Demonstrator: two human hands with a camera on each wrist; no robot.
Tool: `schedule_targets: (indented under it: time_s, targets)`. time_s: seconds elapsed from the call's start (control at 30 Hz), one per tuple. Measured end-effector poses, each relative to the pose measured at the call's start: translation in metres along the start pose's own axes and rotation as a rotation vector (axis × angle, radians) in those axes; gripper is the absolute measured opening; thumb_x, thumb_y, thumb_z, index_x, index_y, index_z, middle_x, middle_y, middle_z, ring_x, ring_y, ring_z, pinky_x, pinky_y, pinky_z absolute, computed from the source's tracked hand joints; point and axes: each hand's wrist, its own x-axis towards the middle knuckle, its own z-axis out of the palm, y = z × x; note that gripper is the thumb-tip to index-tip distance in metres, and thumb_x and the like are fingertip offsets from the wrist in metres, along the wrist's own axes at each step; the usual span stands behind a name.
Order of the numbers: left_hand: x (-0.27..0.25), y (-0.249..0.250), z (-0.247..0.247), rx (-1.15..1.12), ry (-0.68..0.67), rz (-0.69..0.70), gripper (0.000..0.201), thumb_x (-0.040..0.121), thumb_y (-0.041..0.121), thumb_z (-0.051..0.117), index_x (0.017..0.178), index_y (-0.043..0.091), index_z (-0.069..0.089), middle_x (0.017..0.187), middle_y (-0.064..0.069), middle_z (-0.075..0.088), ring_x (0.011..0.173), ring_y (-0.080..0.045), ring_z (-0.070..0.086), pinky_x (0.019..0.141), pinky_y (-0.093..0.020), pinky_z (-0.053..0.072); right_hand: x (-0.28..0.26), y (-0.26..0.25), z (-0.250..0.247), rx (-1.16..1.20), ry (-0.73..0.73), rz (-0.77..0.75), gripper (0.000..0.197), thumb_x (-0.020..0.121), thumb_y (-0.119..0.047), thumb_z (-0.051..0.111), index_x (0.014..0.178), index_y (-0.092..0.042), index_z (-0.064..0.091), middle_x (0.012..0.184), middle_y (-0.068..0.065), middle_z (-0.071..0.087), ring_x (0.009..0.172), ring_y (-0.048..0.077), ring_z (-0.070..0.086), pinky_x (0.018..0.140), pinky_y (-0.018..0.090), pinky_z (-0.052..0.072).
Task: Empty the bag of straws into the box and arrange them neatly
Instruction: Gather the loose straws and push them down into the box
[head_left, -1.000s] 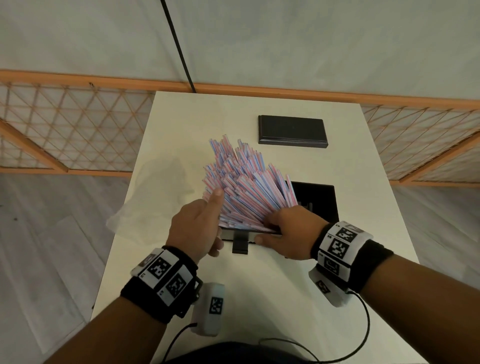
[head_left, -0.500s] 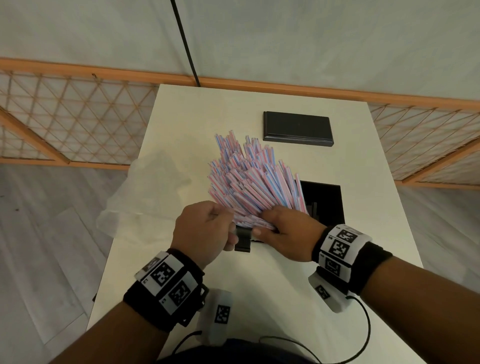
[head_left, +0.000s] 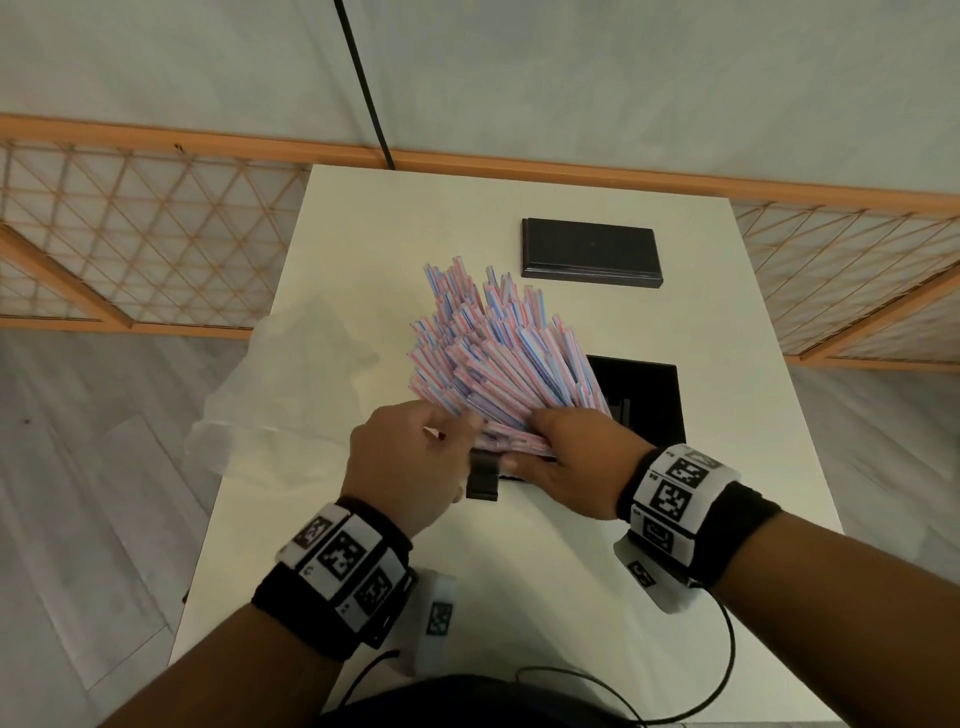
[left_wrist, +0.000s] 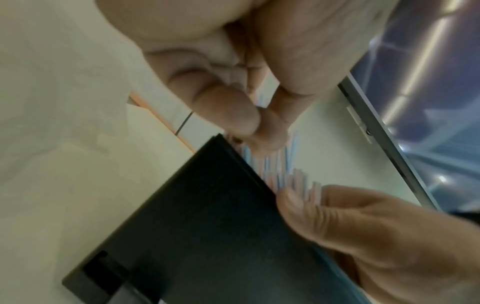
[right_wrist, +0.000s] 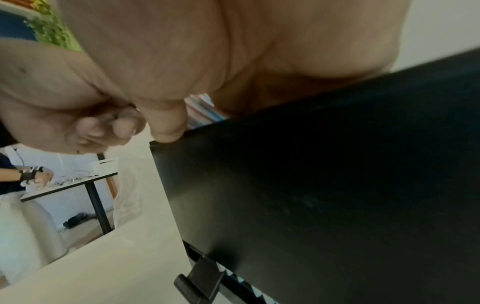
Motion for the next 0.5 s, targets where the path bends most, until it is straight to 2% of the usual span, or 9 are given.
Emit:
schedule_targets:
  time_s: [0.03,0.1,0.17,0.23,0.33,0.43,0.5]
  targets:
    - [0.002,-0.002,-0.003,-0.027,0.039,-0.007,0.031,0.094,0.035,0.069,0.070,0.015,0.068,0.055,-0.003,0.071,0.046,-0.018,0.069,0.060,-0.035,0.058,-0.003,0.001,0.000,0.033,0.043,0.014,0.040,0.087,-0.062,0.059,0.095,-0.024,0.053,0.091,-0.005,0.059,0.083,0.017,0.058,0.077,0.032,0.052]
    - [0.006,-0.005,-0.006,-0.115,0.101,-0.059,0.030,0.092,0.026,0.068,0.072,0.005,0.062,0.055,-0.010,0.069,0.040,-0.020,0.064,0.056,-0.039,0.055,-0.009,0.002,-0.002,0.073,0.157,0.006,0.039,0.082,-0.057,0.067,0.094,-0.023,0.055,0.085,-0.007,0.061,0.078,0.015,0.059,0.072,0.030,0.052]
    - [0.010,-0.006,-0.006,-0.172,0.101,-0.110,0.034,0.092,0.027,0.067,0.080,-0.002,0.056,0.057,-0.013,0.064,0.037,-0.021,0.058,0.049,-0.035,0.049,-0.015,0.005,-0.006,0.089,0.211,-0.011,0.035,0.081,-0.052,0.072,0.089,-0.022,0.056,0.079,-0.009,0.060,0.072,0.013,0.058,0.068,0.027,0.050]
    - [0.011,-0.005,-0.004,-0.229,0.053,-0.159,0.041,0.095,0.038,0.066,0.090,0.000,0.053,0.062,-0.011,0.060,0.039,-0.021,0.056,0.045,-0.030,0.044,-0.016,0.005,-0.009,0.074,0.145,-0.026,0.032,0.082,-0.050,0.071,0.090,-0.021,0.062,0.079,-0.008,0.061,0.073,0.013,0.058,0.069,0.027,0.049]
    - [0.012,-0.004,-0.001,-0.244,-0.013,-0.140,0.049,0.098,0.050,0.062,0.093,0.001,0.055,0.069,-0.011,0.059,0.040,-0.022,0.056,0.045,-0.030,0.045,-0.012,0.004,-0.008,0.016,0.022,-0.031,0.031,0.088,-0.053,0.063,0.090,-0.022,0.065,0.080,-0.006,0.062,0.077,0.017,0.060,0.072,0.030,0.051]
    - [0.013,-0.002,0.002,-0.227,-0.032,-0.096,0.054,0.099,0.046,0.061,0.089,-0.007,0.055,0.067,-0.014,0.061,0.040,-0.023,0.058,0.047,-0.033,0.049,-0.006,0.001,-0.006,-0.049,-0.051,0.017,0.037,0.091,-0.060,0.053,0.091,-0.024,0.061,0.083,-0.003,0.063,0.085,0.022,0.062,0.078,0.034,0.054]
    - [0.012,-0.002,0.002,-0.205,-0.047,-0.078,0.049,0.099,0.042,0.061,0.086,-0.005,0.060,0.062,-0.011,0.063,0.040,-0.022,0.059,0.047,-0.034,0.051,-0.002,-0.003,-0.005,-0.070,-0.101,0.027,0.042,0.092,-0.063,0.046,0.093,-0.023,0.060,0.087,0.000,0.064,0.087,0.024,0.063,0.080,0.037,0.054]
